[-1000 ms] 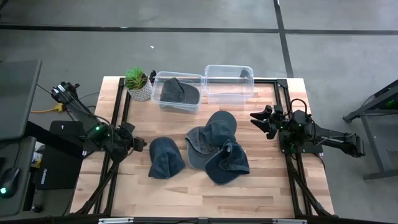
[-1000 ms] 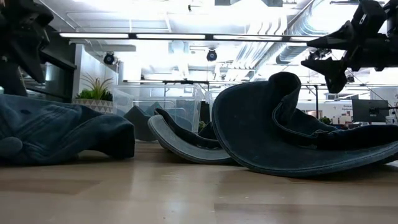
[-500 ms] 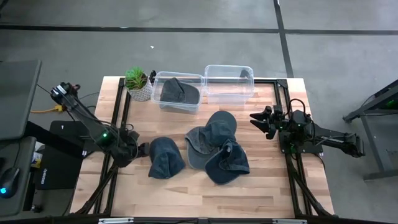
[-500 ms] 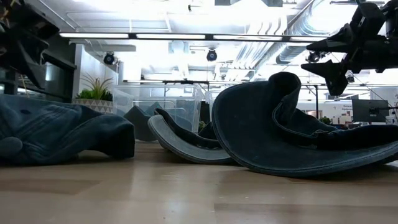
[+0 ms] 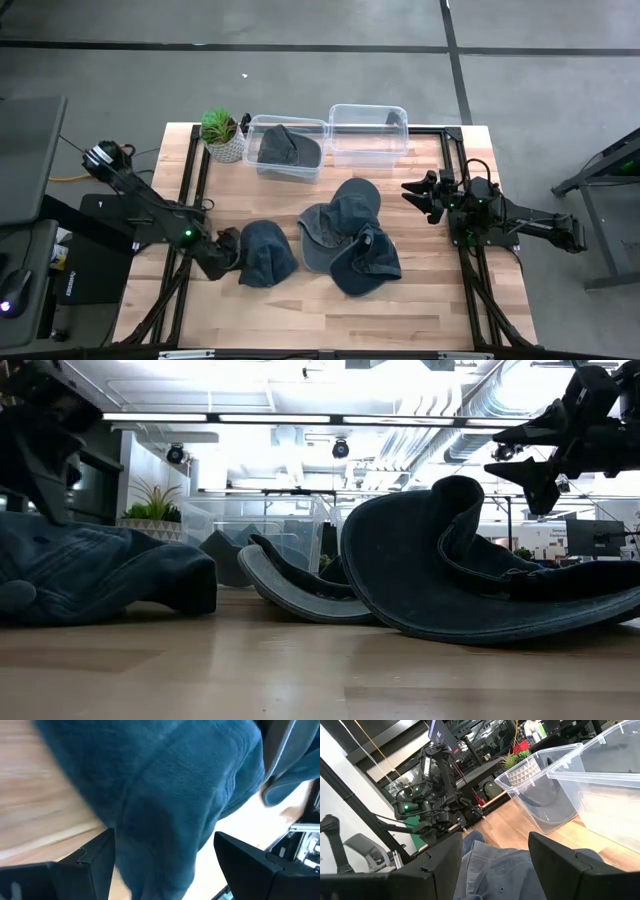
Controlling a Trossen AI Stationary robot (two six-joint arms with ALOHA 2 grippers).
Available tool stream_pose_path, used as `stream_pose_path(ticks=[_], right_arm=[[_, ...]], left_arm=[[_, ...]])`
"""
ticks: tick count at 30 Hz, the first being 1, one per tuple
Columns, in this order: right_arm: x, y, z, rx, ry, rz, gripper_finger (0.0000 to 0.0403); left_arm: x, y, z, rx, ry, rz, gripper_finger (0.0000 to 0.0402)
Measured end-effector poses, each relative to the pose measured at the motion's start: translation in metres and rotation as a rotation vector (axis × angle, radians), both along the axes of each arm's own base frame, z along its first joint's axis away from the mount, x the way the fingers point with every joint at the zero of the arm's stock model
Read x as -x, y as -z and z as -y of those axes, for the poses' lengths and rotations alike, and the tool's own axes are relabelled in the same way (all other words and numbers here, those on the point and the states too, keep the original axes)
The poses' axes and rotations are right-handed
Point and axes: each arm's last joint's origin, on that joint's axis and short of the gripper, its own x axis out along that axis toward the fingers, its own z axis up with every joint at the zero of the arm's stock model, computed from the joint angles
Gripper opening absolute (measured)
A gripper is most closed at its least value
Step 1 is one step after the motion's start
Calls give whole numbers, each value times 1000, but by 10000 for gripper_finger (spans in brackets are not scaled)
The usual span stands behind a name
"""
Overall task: Pick & Place hat
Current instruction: Put the middle left blue cap into the right transparent bin
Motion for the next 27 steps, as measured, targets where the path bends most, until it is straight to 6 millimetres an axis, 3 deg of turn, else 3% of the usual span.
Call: stream_pose_path(ticks=[6,13,17,23,27], right_arm=[[0,0,0,0,0,0,222],[0,0,0,0,0,0,222],[0,0,0,-1,-1,0,222],[0,0,-1,2,-47,0,222],[0,0,-2,3,-82,-1,222]], left_arm=[[-25,11,-5,30,45,-2,280],[-37,22,-14,66,57,-78,265],[-39,24,-18,73,66,-98,199],[-40,25,-21,37,102,-88,26],[-41,24,-21,18,114,-71,5]])
